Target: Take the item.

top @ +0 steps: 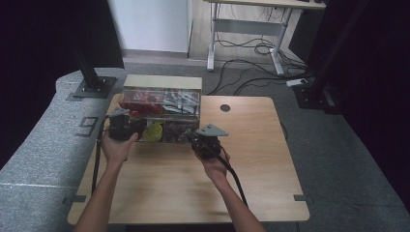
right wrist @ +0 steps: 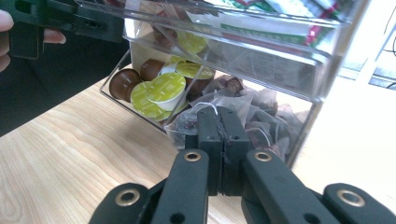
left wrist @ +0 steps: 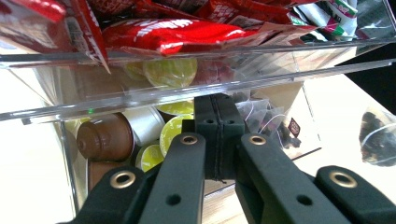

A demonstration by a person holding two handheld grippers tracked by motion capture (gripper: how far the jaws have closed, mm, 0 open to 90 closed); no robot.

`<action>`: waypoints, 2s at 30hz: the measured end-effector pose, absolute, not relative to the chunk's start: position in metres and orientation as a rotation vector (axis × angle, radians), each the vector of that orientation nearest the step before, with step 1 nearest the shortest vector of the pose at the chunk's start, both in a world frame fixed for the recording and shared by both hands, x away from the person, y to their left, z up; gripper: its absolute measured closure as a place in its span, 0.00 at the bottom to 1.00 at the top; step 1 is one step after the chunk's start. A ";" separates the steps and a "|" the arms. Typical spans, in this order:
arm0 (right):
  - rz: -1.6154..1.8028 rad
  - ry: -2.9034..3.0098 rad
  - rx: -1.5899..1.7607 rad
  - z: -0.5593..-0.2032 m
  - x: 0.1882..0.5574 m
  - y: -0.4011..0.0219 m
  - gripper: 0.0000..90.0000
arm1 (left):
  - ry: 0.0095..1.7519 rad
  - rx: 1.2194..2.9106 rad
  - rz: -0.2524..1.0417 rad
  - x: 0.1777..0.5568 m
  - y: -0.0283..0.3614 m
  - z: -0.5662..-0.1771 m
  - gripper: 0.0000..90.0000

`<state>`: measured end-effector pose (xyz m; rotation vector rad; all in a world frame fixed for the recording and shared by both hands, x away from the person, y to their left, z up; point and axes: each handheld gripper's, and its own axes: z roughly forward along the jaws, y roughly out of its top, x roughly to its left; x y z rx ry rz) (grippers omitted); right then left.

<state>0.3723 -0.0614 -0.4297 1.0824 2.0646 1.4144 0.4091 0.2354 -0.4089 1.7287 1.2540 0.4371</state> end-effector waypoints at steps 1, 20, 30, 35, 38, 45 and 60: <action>1.416 2.063 1.083 -0.430 0.371 -0.064 0.99 | 1.254 1.728 0.436 0.409 0.235 -0.409 1.00; 1.429 2.021 1.107 -0.433 0.356 -0.108 0.99 | 1.254 1.736 0.433 0.410 0.233 -0.410 1.00; 1.432 2.017 1.113 -0.434 0.351 -0.119 0.99 | 1.255 1.740 0.438 0.410 0.232 -0.411 1.00; 1.436 2.011 1.116 -0.435 0.348 -0.125 0.99 | 1.253 1.737 0.435 0.409 0.231 -0.411 1.00; 1.444 2.003 1.120 -0.434 0.346 -0.129 0.98 | 1.253 1.738 0.436 0.410 0.231 -0.411 1.00; 1.458 1.985 1.133 -0.435 0.340 -0.142 0.98 | 1.255 1.741 0.441 0.409 0.230 -0.411 1.00; 1.460 1.966 1.153 -0.440 0.332 -0.159 0.98 | 1.259 1.744 0.440 0.409 0.230 -0.413 1.00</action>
